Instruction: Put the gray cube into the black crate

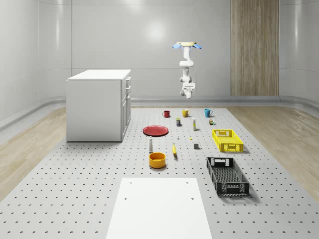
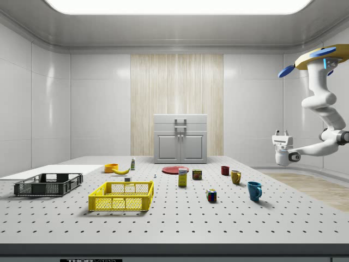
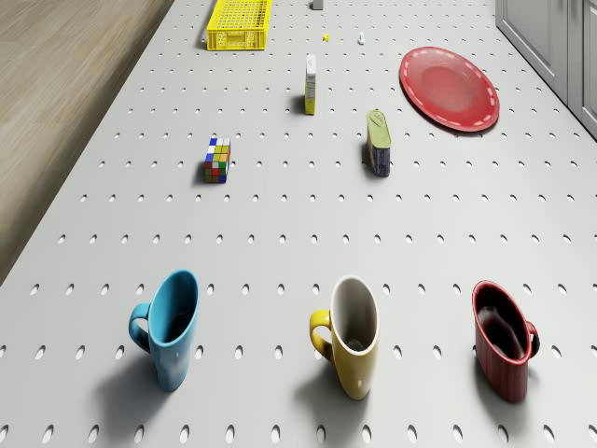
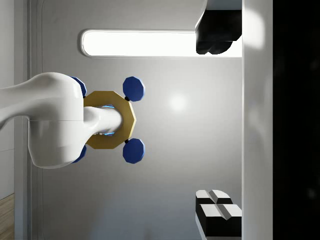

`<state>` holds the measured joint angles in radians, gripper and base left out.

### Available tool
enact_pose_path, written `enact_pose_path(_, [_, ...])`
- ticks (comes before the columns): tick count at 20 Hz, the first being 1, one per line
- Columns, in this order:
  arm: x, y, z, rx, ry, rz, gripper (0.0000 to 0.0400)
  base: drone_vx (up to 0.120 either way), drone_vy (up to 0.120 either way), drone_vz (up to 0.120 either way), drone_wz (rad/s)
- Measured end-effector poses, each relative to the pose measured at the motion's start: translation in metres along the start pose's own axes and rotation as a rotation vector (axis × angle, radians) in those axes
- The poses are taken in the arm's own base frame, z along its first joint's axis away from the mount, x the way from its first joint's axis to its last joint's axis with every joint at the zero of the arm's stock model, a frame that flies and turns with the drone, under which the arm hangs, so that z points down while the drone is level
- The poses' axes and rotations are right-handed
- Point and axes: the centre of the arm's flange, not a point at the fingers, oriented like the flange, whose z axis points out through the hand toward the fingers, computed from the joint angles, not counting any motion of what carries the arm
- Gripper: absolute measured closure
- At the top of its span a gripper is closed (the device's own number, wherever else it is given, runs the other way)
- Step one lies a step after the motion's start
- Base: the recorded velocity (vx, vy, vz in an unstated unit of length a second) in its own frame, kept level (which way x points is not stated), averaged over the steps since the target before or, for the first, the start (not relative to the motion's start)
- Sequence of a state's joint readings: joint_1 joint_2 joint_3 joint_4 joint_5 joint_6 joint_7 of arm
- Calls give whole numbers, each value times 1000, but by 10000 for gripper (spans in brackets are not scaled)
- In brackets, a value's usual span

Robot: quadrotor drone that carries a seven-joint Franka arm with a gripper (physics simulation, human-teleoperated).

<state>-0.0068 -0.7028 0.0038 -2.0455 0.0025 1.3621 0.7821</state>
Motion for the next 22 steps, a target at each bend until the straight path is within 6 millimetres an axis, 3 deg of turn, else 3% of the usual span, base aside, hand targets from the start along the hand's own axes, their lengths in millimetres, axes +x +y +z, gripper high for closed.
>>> enact_pose_path(3, [0,0,-1,2,2,0,0,0,0,0,0])
enact_pose_path(22, [-1,1,-2,8,16,0,0,120,0,0,0])
